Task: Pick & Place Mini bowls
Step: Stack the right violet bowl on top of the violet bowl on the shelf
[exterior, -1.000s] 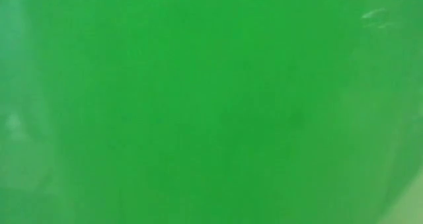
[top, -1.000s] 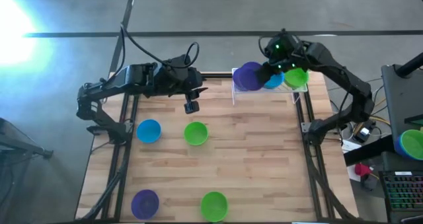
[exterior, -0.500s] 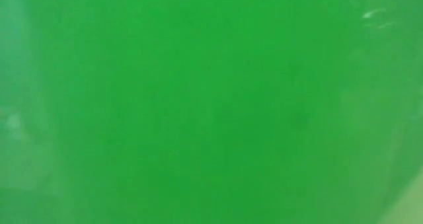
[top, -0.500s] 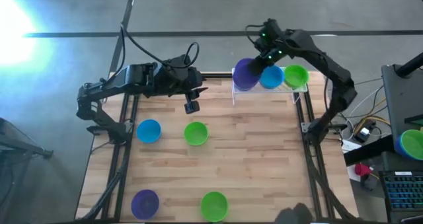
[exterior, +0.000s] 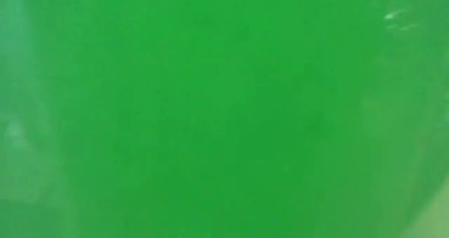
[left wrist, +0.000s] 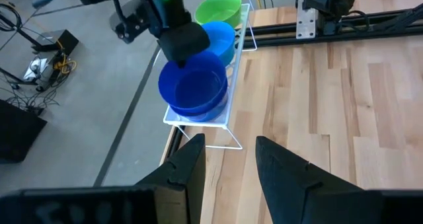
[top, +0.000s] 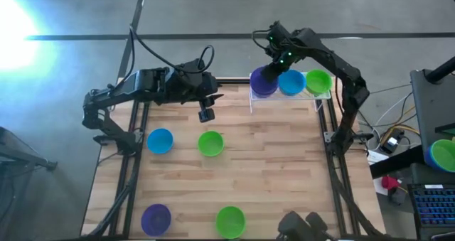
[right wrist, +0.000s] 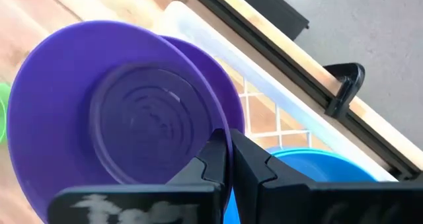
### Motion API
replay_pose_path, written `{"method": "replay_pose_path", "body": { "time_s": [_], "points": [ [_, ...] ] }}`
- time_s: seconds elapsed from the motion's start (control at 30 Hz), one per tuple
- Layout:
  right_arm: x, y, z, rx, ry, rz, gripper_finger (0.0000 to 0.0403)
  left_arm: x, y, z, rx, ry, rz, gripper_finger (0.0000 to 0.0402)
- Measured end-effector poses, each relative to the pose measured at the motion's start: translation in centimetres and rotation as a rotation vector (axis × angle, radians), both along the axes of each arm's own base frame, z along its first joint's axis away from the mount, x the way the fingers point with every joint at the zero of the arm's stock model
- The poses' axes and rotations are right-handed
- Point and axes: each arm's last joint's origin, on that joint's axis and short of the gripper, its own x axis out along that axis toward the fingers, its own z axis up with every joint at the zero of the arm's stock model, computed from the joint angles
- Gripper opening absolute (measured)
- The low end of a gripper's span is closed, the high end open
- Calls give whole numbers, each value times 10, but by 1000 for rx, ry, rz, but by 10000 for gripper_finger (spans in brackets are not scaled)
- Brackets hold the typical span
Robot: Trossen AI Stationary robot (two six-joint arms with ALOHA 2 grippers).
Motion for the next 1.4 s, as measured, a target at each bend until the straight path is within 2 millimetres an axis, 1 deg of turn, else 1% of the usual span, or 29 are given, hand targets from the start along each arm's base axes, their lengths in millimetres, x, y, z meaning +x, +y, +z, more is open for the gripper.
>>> {"method": "replay_pose_path", "body": {
  "time_s": [0.3,0.7,0.9,1.07,1.4],
  "points": [
    [-3,2,4,-37,22,-14,14,0,0,0,0,0,0,129],
    [-4,2,5,-44,26,-16,79,0,0,0,0,0,0,129],
    [-4,2,5,-44,25,-16,99,0,0,0,0,0,0,129],
    [-4,2,5,-43,25,-16,101,0,0,0,0,0,0,129],
    [-4,2,5,-43,24,-16,83,0,0,0,0,1,0,129]
  ]
}}
